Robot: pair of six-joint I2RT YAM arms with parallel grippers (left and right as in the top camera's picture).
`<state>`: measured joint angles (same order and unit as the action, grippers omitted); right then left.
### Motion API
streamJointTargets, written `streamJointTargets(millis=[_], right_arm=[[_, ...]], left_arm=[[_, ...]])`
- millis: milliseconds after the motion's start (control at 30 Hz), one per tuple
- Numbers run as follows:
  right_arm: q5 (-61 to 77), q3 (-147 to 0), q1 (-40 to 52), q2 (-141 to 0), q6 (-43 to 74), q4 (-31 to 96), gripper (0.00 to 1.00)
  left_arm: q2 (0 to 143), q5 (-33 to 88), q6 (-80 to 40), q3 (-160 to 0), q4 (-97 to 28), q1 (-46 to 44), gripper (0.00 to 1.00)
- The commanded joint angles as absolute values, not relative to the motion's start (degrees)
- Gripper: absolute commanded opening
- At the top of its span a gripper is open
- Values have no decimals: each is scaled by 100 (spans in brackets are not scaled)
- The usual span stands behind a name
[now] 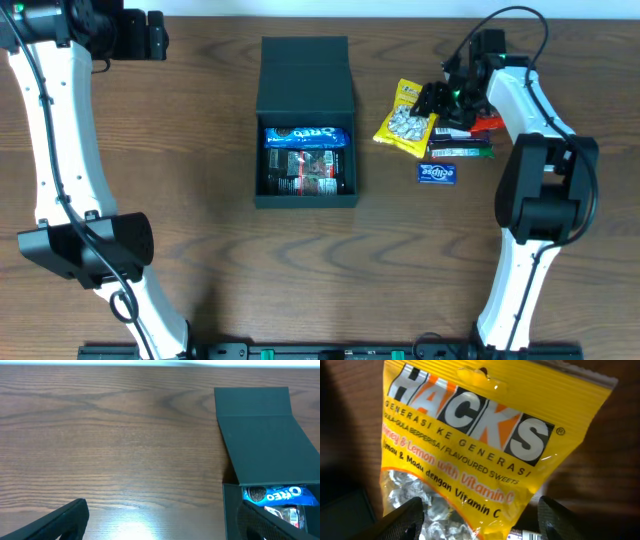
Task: Pack container
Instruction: 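Move the right gripper to the yellow HACKS bag and grasp it, then lift the yellow bag and carry it left over the black box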
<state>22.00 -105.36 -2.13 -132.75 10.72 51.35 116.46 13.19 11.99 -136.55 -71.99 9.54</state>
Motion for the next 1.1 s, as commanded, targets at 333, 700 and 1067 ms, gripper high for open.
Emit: streamJointTargets(millis=[333, 700, 1067], right_arm=[[2412, -10514, -198, -13539, 1197, 4899, 24], [3096, -10938, -281, -13487, 1190, 4805, 1], [4628, -12993, -154, -12766, -344, 5581, 2]], left_arm=[[11502, 1358, 1157, -13611, -7201, 972, 95], [11502, 1358, 1157, -13611, -7223, 974, 95], [11502, 1356, 1157, -13611, -7238, 974, 96]])
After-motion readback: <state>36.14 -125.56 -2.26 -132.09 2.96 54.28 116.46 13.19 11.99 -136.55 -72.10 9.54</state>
